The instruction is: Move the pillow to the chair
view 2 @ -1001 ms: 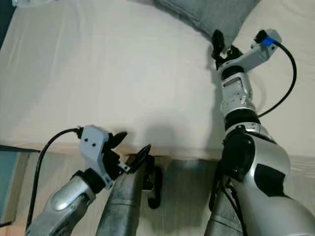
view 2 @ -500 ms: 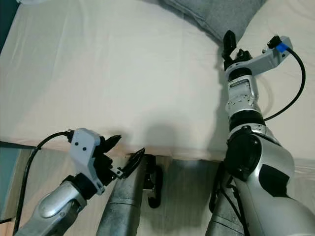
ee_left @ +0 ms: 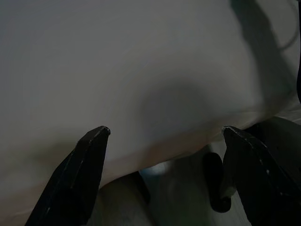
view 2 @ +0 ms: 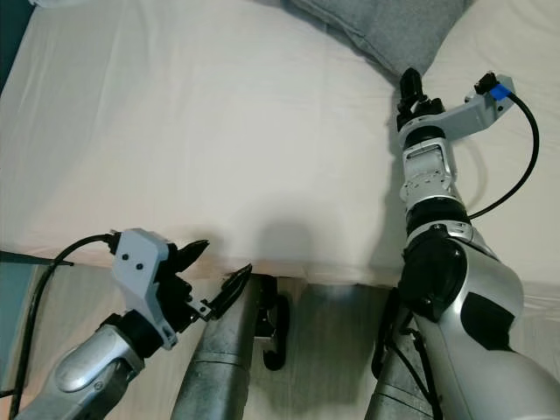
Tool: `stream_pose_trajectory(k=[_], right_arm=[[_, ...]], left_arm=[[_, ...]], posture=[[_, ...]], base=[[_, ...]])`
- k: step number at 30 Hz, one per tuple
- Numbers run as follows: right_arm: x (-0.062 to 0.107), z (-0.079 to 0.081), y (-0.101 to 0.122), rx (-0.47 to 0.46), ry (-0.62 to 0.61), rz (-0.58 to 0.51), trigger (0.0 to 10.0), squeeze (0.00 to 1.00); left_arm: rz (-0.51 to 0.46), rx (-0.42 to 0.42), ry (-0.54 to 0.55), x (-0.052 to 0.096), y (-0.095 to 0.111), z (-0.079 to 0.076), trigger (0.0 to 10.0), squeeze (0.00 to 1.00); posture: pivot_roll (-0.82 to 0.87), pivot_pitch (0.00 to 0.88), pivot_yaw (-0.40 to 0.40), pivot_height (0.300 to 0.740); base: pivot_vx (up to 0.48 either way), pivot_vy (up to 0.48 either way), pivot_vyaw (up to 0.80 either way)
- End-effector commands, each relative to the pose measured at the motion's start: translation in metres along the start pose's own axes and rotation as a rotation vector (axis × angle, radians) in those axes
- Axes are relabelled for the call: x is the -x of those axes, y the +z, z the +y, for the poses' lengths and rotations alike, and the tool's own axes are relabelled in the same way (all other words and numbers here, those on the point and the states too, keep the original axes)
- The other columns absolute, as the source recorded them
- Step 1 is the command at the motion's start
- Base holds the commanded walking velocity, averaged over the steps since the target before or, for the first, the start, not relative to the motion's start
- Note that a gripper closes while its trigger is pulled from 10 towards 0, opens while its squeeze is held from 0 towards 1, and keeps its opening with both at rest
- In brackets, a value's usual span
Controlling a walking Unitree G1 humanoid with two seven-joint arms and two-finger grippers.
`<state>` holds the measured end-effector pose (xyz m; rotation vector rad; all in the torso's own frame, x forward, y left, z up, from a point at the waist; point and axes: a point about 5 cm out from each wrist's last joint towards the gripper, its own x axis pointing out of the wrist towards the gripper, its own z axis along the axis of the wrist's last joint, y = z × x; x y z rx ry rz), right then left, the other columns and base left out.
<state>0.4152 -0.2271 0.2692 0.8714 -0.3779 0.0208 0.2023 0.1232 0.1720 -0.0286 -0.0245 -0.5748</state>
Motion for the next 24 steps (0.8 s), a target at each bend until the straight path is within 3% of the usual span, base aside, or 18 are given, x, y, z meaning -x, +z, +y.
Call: stream_pose_trajectory(k=[1, 15, 24], right_arm=[[0.001, -0.001, -0.004, -0.014, 0.007, 0.004, 0.0, 0.00], [-0.005, 0.016, 0.009, -0.017, 0.115, -0.047, 0.0, 0.00], [-0.004, 0.018, -0.001, -0.023, 0.135, -0.003, 0.0, 0.00]], left_arm=[[0.047, 0.005, 0.008, 0.007, -0.006, 0.002, 10.0, 0.00], [0.049, 0.007, 0.005, 0.010, -0.004, 0.000, 10.0, 0.00], [0.047, 0.007, 0.002, 0.011, -0.002, 0.000, 10.0, 0.00]], posture=[[0.32, 0.812, 0.400, 0.601], [0.32, 0.809, 0.400, 0.601], [0.32, 0.808, 0.400, 0.601]], base=[[0.000, 0.000, 0.00], [0.000, 0.000, 0.00], [0.000, 0.000, 0.00]])
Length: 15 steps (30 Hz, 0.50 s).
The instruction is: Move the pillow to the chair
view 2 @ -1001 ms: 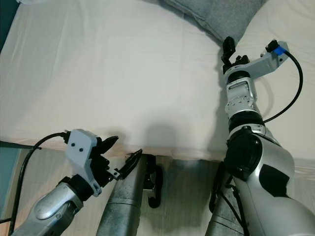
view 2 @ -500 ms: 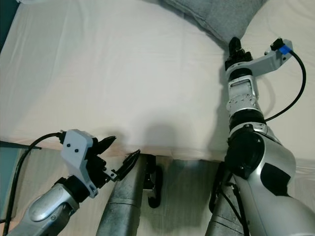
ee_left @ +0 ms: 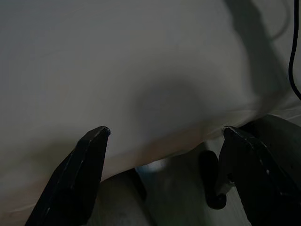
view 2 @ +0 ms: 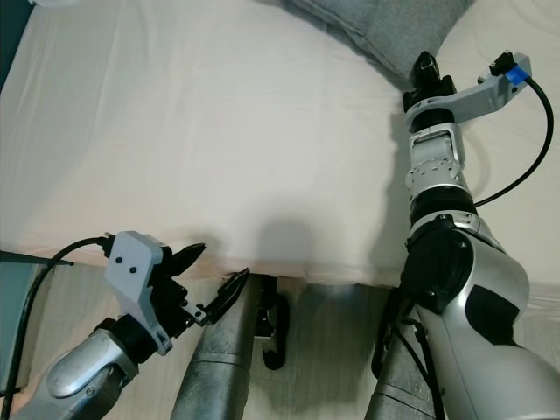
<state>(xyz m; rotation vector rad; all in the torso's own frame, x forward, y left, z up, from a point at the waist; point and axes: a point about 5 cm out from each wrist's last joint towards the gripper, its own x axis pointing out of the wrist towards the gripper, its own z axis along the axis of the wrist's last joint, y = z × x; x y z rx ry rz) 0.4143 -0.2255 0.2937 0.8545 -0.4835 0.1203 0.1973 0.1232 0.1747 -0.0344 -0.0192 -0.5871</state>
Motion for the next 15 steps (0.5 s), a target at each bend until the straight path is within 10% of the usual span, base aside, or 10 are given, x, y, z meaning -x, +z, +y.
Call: stream_pose_trajectory(k=[1, 4, 5, 6, 15], right_arm=[[0.004, -0.001, -0.015, -0.019, 0.003, 0.049, 0.0, 0.00], [0.007, 0.000, -0.027, 0.015, 0.006, 0.113, 0.0, 0.00], [0.009, -0.005, -0.029, 0.035, -0.034, 0.126, 10.0, 0.00], [0.012, -0.014, -0.028, 0.051, -0.105, 0.114, 10.0, 0.93], [0.024, -0.043, -0.010, 0.040, -0.266, 0.005, 10.0, 1.00]], left_arm=[[0.043, 0.000, 0.014, 0.006, -0.005, 0.003, 10.0, 0.00], [0.040, 0.001, 0.012, 0.005, -0.004, 0.002, 10.0, 0.00], [0.041, 0.001, 0.012, 0.005, -0.005, 0.002, 10.0, 0.00], [0.042, 0.002, 0.011, 0.005, -0.005, 0.002, 10.0, 0.00], [0.048, 0.004, 0.010, 0.006, -0.006, 0.003, 10.0, 0.00]], posture=[[0.32, 0.808, 0.400, 0.601], [0.32, 0.808, 0.400, 0.601], [0.31, 0.804, 0.400, 0.601], [0.31, 0.804, 0.400, 0.601], [0.32, 0.806, 0.400, 0.601]], base=[[0.000, 0.000, 0.00], [0.000, 0.000, 0.00], [0.000, 0.000, 0.00], [0.000, 0.000, 0.00], [0.000, 0.000, 0.00]])
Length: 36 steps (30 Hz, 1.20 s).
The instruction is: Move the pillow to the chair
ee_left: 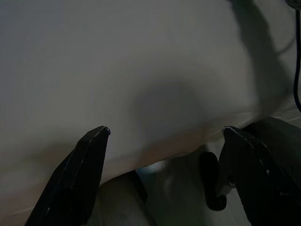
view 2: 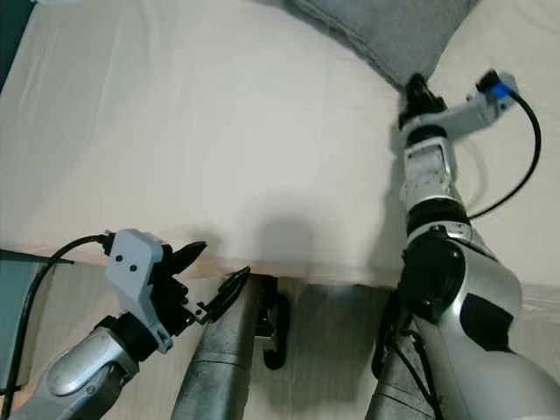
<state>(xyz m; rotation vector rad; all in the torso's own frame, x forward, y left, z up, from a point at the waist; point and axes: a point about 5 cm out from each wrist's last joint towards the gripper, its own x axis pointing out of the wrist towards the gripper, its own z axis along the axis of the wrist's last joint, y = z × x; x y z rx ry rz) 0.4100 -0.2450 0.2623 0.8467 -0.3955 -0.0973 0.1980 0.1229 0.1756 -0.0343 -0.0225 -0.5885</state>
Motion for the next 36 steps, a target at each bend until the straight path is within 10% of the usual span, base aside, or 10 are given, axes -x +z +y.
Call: stream_pose_trajectory(k=[1, 11, 12, 13, 36], right_arm=[[0.006, -0.013, -0.006, -0.018, -0.053, 0.003, 10.0, 1.00], [0.004, -0.008, 0.003, -0.120, 0.046, -0.038, 10.0, 1.00], [0.003, -0.003, -0.001, -0.149, 0.097, -0.021, 10.0, 0.09], [0.003, 0.002, -0.005, -0.172, 0.135, -0.002, 10.0, 0.00], [0.010, 0.008, -0.027, -0.244, 0.232, 0.087, 10.0, 0.00]], left_arm=[[0.053, 0.005, 0.012, 0.007, -0.007, 0.003, 10.0, 0.00], [0.052, 0.006, 0.010, 0.008, -0.006, 0.003, 10.0, 0.00], [0.052, 0.006, 0.010, 0.009, -0.006, 0.003, 10.0, 0.00], [0.052, 0.005, 0.009, 0.010, -0.005, 0.003, 10.0, 0.00], [0.062, 0.003, -0.006, 0.015, -0.003, 0.002, 10.0, 0.00]], posture=[[0.32, 0.806, 0.400, 0.601], [0.33, 0.809, 0.400, 0.601], [0.33, 0.809, 0.400, 0.601], [0.33, 0.809, 0.400, 0.601], [0.34, 0.804, 0.400, 0.601]], base=[[0.000, 0.000, 0.00], [0.000, 0.000, 0.00], [0.000, 0.000, 0.00], [0.000, 0.000, 0.00], [0.000, 0.000, 0.00]])
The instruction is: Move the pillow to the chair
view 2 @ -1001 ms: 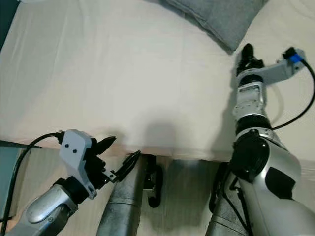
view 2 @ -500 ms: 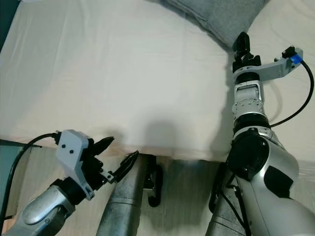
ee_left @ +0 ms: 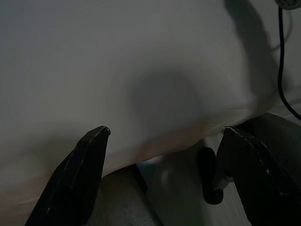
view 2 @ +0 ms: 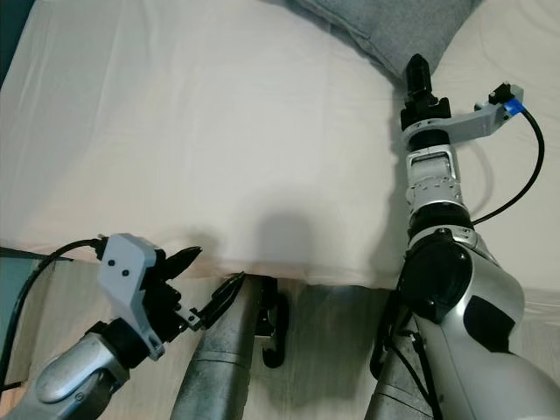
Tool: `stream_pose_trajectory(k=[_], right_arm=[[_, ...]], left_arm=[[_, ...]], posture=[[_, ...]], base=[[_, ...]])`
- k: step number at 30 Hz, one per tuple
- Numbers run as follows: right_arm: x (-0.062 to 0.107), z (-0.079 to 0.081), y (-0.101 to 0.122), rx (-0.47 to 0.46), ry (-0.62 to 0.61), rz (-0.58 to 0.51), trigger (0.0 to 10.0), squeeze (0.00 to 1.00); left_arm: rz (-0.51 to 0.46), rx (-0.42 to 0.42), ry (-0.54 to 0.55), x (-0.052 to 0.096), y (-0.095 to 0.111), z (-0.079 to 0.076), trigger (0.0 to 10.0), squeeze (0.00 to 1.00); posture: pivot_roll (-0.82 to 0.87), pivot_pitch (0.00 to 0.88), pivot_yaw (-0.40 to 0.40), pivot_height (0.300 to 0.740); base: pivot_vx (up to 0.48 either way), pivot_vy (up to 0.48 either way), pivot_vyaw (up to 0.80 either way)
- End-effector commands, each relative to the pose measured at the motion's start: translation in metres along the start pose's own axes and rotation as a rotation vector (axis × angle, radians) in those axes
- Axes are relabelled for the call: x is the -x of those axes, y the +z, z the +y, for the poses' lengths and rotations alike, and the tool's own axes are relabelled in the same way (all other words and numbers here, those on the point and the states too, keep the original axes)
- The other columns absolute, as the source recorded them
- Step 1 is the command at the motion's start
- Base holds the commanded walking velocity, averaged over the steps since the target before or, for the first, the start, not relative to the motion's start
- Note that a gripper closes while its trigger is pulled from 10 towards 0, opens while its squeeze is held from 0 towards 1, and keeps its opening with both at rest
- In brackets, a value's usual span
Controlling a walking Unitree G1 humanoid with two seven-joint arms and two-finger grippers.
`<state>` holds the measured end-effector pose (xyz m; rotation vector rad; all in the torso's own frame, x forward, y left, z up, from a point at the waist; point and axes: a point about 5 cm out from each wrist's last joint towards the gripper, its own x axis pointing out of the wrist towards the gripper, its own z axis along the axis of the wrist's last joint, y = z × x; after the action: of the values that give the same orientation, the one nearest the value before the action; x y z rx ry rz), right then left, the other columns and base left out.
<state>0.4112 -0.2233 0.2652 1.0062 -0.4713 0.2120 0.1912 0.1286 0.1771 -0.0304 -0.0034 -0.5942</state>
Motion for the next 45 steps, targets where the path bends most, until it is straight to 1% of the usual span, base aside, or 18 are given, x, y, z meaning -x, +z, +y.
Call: stream_pose_trajectory(k=[1, 4, 10, 11, 12, 26, 39, 42, 43, 45], right_arm=[[0.008, -0.009, -0.012, -0.027, -0.031, 0.030, 10.0, 0.00], [0.009, -0.011, -0.010, -0.013, -0.058, 0.020, 10.0, 0.00], [0.008, -0.012, -0.006, 0.000, -0.064, 0.009, 10.0, 0.00], [0.009, -0.013, -0.005, 0.001, -0.067, 0.002, 3.6, 0.00], [0.009, -0.013, -0.003, 0.002, -0.065, -0.010, 0.0, 0.00], [0.004, -0.007, 0.003, 0.000, -0.023, -0.036, 0.0, 0.00], [0.004, -0.005, 0.001, 0.004, -0.021, -0.037, 0.0, 0.00], [0.004, -0.003, -0.008, 0.019, -0.006, -0.001, 0.0, 0.00], [0.005, 0.000, -0.017, 0.033, 0.013, 0.029, 0.0, 0.00], [0.007, 0.000, -0.024, 0.028, 0.024, 0.041, 0.0, 0.00]], left_arm=[[0.042, 0.001, -0.001, 0.006, -0.005, 0.001, 10.0, 0.00], [0.040, 0.000, -0.001, 0.006, -0.004, 0.001, 10.0, 0.00], [0.043, 0.002, -0.005, 0.008, -0.003, 0.000, 10.0, 0.00], [0.045, 0.002, -0.005, 0.008, -0.003, 0.000, 10.0, 0.00], [0.047, 0.003, -0.005, 0.009, -0.004, 0.000, 10.0, 0.00], [0.043, 0.007, -0.012, 0.008, -0.002, -0.002, 10.0, 0.00], [0.047, 0.006, -0.015, 0.007, -0.002, -0.001, 10.0, 0.00], [0.051, 0.012, -0.015, 0.004, -0.008, -0.001, 10.0, 0.00], [0.045, 0.015, -0.016, -0.001, -0.010, -0.001, 10.0, 0.00], [0.039, 0.021, -0.014, -0.005, -0.013, -0.001, 10.0, 0.00]], posture=[[0.34, 0.804, 0.400, 0.601], [0.34, 0.803, 0.400, 0.601], [0.34, 0.807, 0.400, 0.601], [0.34, 0.807, 0.400, 0.601], [0.34, 0.807, 0.400, 0.601], [0.34, 0.809, 0.400, 0.601], [0.34, 0.807, 0.400, 0.601], [0.31, 0.800, 0.400, 0.601], [0.28, 0.792, 0.400, 0.601], [0.24, 0.774, 0.400, 0.601]], base=[[0.000, 0.000, 0.00], [0.000, 0.000, 0.00], [0.000, 0.000, 0.00], [0.000, 0.000, 0.00], [0.000, 0.000, 0.00], [0.000, 0.000, 0.00], [0.000, 0.000, 0.00], [0.000, 0.000, 0.00], [0.000, 0.000, 0.00], [0.000, 0.000, 0.00]])
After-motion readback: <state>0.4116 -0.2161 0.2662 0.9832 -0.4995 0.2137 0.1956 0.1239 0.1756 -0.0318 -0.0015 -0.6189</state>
